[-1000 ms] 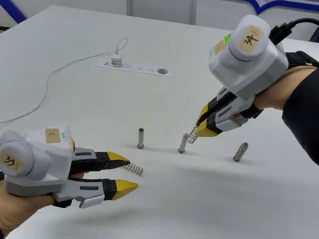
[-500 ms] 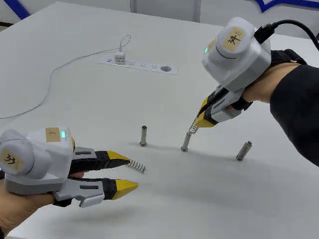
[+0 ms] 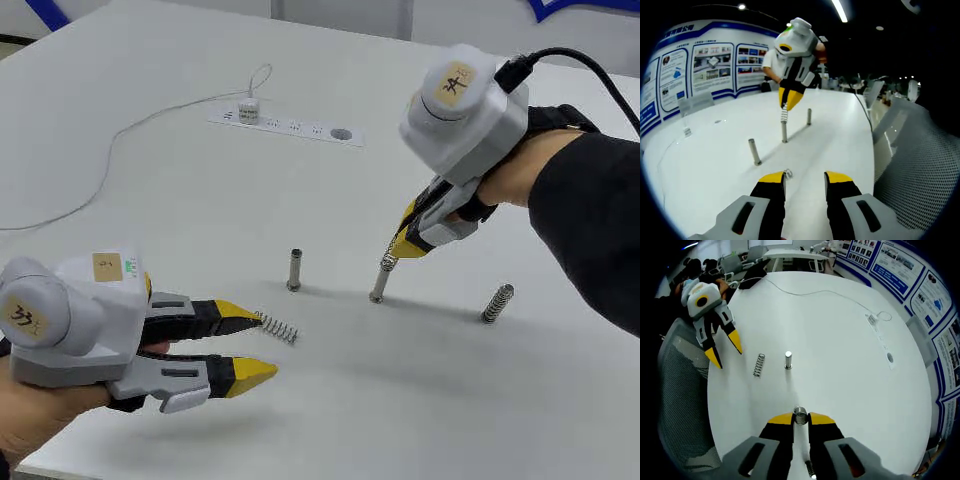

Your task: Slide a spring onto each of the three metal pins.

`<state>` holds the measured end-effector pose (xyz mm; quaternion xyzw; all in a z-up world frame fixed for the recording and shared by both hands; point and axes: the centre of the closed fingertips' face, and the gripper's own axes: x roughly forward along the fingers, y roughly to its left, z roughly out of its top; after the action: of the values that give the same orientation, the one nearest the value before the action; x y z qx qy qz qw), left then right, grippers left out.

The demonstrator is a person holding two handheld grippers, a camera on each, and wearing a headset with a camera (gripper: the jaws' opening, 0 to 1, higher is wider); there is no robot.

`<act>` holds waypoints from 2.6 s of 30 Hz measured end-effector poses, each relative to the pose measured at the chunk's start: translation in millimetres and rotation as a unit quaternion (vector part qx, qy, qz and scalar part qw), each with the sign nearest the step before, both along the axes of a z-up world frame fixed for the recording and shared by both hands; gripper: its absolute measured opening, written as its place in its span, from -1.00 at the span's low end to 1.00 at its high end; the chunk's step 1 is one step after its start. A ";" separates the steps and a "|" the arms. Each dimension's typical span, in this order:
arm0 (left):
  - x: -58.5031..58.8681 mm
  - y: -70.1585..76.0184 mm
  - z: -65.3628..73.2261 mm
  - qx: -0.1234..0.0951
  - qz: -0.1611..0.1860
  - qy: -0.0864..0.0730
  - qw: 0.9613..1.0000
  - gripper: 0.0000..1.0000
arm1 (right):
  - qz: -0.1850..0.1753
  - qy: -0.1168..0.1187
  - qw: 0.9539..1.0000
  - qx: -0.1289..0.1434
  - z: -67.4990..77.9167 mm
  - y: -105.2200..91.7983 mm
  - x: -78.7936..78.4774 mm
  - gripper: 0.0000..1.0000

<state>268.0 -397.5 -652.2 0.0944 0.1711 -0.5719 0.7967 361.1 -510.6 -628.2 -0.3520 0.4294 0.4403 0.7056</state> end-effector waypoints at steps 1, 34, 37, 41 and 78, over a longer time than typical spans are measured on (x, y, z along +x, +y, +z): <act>-0.1 0.0 -0.2 0.000 0.000 0.000 1.000 -0.37 | 0.000 0.002 1.000 -0.003 -1.7 -0.1 0.1 -0.77; 1.8 4.2 -1.8 0.002 0.009 0.004 1.000 -0.37 | -0.017 0.029 0.999 -0.042 -49.8 0.3 0.3 -0.75; 1.5 4.1 -1.2 0.001 0.010 0.003 1.000 -0.37 | -0.016 0.026 0.999 -0.038 -45.7 0.7 -2.7 -0.69; 1.3 4.8 -1.1 0.002 0.011 0.003 1.000 -0.37 | -0.014 0.017 0.999 -0.036 -39.0 0.1 -4.5 -0.69; 2.7 12.4 -1.3 0.010 0.022 0.000 1.000 -0.37 | 0.032 0.036 0.997 0.054 -51.8 90.3 -48.6 -0.68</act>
<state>270.7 -385.1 -653.6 0.0988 0.1786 -0.5522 0.8083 312.5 -420.3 -680.0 -0.3109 0.4188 0.4971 0.6934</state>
